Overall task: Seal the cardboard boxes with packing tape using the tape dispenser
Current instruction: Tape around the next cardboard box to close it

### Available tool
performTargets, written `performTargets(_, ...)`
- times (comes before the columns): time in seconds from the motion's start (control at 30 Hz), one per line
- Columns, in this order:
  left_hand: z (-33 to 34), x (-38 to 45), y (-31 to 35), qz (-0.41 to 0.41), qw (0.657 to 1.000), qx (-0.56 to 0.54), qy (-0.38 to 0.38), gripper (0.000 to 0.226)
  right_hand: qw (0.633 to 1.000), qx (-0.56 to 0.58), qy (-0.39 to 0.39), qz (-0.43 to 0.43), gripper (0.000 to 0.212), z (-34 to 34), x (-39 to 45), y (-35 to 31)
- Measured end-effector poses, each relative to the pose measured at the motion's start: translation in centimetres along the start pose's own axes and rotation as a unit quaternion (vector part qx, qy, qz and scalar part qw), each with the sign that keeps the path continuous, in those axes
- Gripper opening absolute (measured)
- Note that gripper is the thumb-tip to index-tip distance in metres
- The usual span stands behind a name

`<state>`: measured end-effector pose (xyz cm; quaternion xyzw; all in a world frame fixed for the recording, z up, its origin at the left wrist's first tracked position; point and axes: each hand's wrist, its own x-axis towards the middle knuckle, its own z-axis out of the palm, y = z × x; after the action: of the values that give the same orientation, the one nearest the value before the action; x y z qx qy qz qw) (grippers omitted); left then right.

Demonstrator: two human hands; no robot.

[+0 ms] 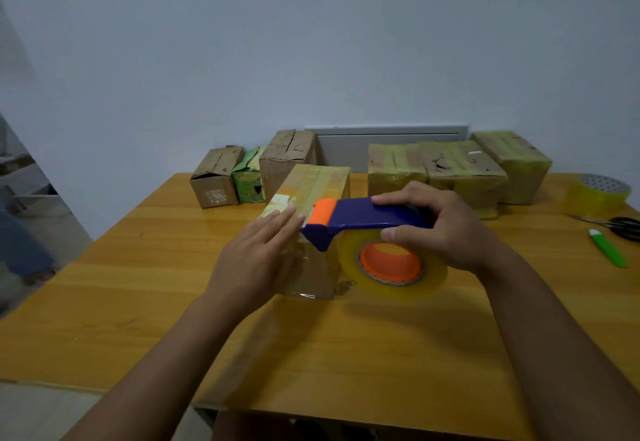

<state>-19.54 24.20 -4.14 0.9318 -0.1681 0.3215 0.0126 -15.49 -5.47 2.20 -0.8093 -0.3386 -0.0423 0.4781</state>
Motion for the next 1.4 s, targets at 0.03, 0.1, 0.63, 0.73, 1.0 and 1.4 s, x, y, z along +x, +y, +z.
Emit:
performTargets(0.03, 0.1, 0.1, 0.3, -0.008, 1.000, -0.002, 0.000, 0.052, 1.000, 0.002, 0.001, 0.001, 0.053, 0.0, -0.1, 0.0)
performTargets(0.1, 0.1, 0.4, 0.5, -0.025, 1.000, -0.010, 0.010, 0.045, 1.000, -0.002, 0.002, 0.002, 0.054, 0.0, -0.3, 0.1)
performTargets(0.63, -0.8, 1.1, 1.8, -0.062, 0.998, -0.012, 0.006, 0.039, 0.999, 0.030, 0.010, 0.032, 0.054, -2.0, -5.0, 2.5)
performTargets(0.73, -0.6, 1.1, 1.6, -0.066, 0.998, -0.011, -0.006, 0.042, 0.999, 0.034, 0.009, 0.033, 0.059, -2.1, -5.1, 2.8)
performTargets(1.0, -1.7, 2.3, 3.8, -0.041, 0.990, 0.057, -0.126, 0.054, 1.000, -0.013, -0.003, 0.027, 0.048, -1.2, -3.8, 2.6)
performTargets(1.4, -2.7, 2.7, 3.9, -0.057, 0.976, 0.091, -0.192, 0.053, 0.979, -0.141, -0.121, 0.087, 0.026, -2.7, 1.4, -1.9)
